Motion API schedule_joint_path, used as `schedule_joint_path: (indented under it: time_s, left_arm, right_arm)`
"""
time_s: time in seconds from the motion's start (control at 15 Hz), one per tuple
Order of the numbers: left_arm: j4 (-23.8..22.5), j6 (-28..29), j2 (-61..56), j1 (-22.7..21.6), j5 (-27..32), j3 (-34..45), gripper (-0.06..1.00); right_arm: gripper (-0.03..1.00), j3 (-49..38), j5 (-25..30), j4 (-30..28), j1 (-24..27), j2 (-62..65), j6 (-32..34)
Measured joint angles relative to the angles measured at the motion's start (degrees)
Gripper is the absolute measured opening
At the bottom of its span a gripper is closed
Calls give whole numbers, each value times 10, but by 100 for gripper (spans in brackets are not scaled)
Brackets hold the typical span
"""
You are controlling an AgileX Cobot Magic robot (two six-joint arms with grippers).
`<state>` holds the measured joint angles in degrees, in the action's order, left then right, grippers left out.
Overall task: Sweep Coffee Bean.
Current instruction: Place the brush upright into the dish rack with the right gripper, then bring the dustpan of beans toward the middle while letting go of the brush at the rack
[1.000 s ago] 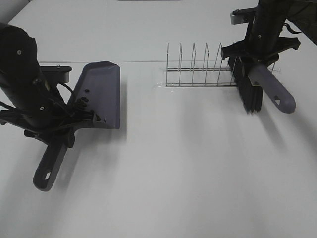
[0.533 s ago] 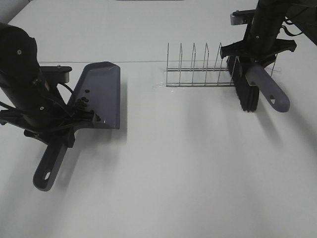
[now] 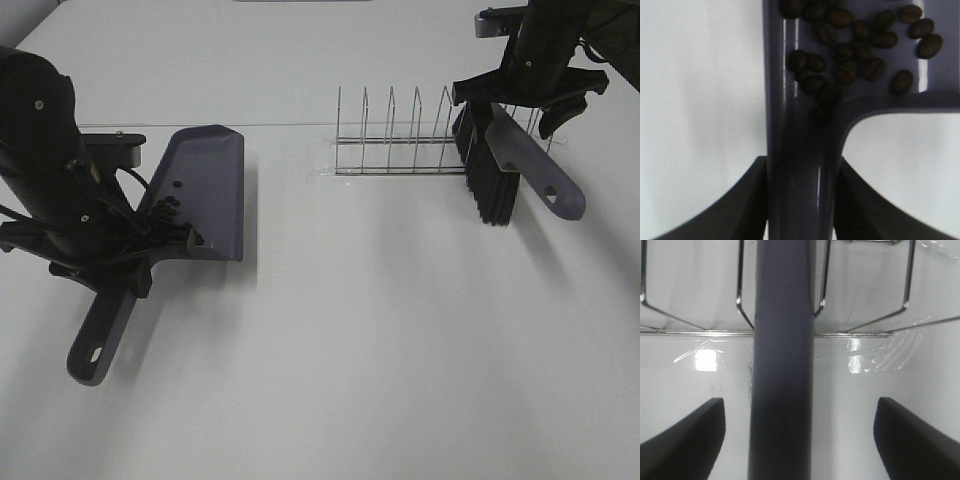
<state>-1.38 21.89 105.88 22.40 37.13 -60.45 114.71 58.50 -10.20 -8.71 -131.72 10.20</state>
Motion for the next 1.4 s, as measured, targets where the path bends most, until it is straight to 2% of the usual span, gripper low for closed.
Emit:
schedule_joint_path:
  time_s: [0.4,0.53,0.67,0.87,1.13,1.27,1.33,1.4]
  left_arm:
    - [42,-8,0,7,-16,0,35]
    - [55,-8,7,30,-21,0,35]
    - [72,-8,46,63,-25,-15,35]
    - [77,-8,84,73,-26,-53,35]
    - [77,-8,133,76,26,-111,35]
    - [77,-8,134,76,28,-115,35]
    - [77,-8,134,76,28,-115,40]
    - [77,-8,134,76,26,-115,49]
  right_arm:
    - [79,0,67,33,-2,84,-1]
    - [78,1,101,30,-10,110,-6]
    - [77,-15,111,26,-28,136,-15]
    - [77,-47,111,14,-38,150,-18]
    - [77,-105,113,10,-40,174,-18]
    - [77,-115,113,8,-40,194,-18]
    - [77,-116,113,8,-40,214,-15]
    - [77,-116,113,10,-40,224,-15]
